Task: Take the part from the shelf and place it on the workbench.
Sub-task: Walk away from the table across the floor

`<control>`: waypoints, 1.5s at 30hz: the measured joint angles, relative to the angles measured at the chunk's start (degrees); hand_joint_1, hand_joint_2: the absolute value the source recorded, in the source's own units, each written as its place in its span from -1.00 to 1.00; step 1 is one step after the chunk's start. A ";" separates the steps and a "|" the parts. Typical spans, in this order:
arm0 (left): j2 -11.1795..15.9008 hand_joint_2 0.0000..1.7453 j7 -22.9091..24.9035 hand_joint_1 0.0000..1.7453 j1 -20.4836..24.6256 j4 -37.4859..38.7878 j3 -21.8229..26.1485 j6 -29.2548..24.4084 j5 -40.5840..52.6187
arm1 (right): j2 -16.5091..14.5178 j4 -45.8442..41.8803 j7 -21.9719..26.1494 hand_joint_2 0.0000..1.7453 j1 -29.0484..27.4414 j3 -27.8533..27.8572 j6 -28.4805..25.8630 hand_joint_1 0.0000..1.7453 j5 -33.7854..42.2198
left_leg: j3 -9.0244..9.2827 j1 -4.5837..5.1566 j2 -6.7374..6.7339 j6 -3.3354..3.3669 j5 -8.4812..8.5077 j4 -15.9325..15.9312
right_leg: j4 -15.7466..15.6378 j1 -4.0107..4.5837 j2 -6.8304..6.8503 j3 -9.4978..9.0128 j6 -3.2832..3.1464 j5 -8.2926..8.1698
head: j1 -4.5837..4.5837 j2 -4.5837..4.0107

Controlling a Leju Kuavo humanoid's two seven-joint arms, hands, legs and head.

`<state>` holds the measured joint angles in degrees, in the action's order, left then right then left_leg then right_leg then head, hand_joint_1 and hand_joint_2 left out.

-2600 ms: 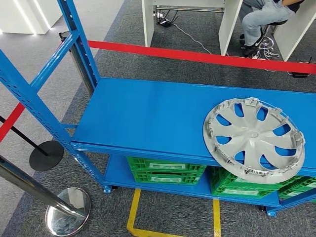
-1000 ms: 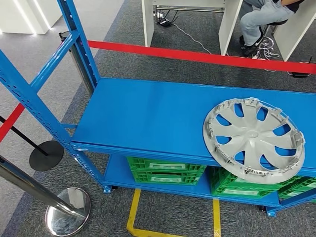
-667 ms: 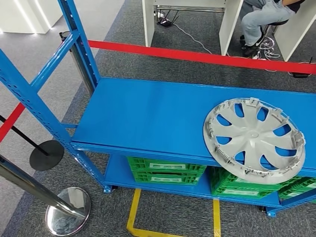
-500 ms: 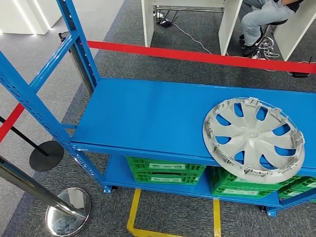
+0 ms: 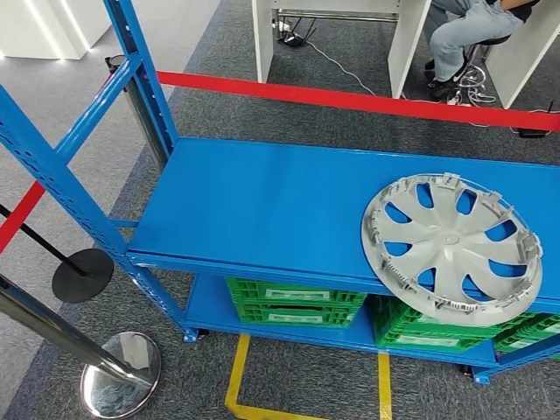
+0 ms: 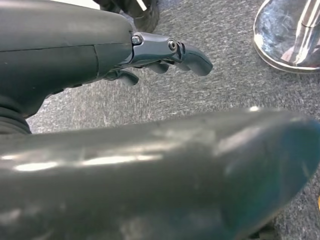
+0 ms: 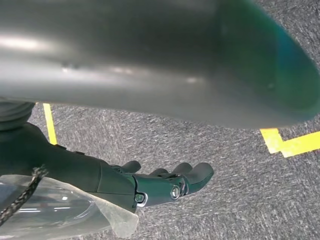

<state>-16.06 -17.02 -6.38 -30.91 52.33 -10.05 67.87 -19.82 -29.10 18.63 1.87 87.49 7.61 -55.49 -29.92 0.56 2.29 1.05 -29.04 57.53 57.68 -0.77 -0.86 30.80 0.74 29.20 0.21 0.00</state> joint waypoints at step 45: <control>-1.38 -1.00 -1.10 -1.00 1.45 -0.02 7.95 0.06 6.55 | 0.00 -1.98 -0.88 -1.00 -0.21 0.95 2.80 -1.00 1.28 | 0.01 0.00 0.00 0.01 -0.01 0.00 | -0.03 0.00 -0.01 -0.01 0.01 -0.01 | -0.01 0.00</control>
<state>-17.44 -18.12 -4.93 -30.93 60.28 -9.99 74.42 -19.82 -31.08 17.75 1.66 88.43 10.40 -54.20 -29.90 0.56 2.28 1.06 -29.05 57.53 57.65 -0.76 -0.88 30.79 0.75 29.19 0.20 0.00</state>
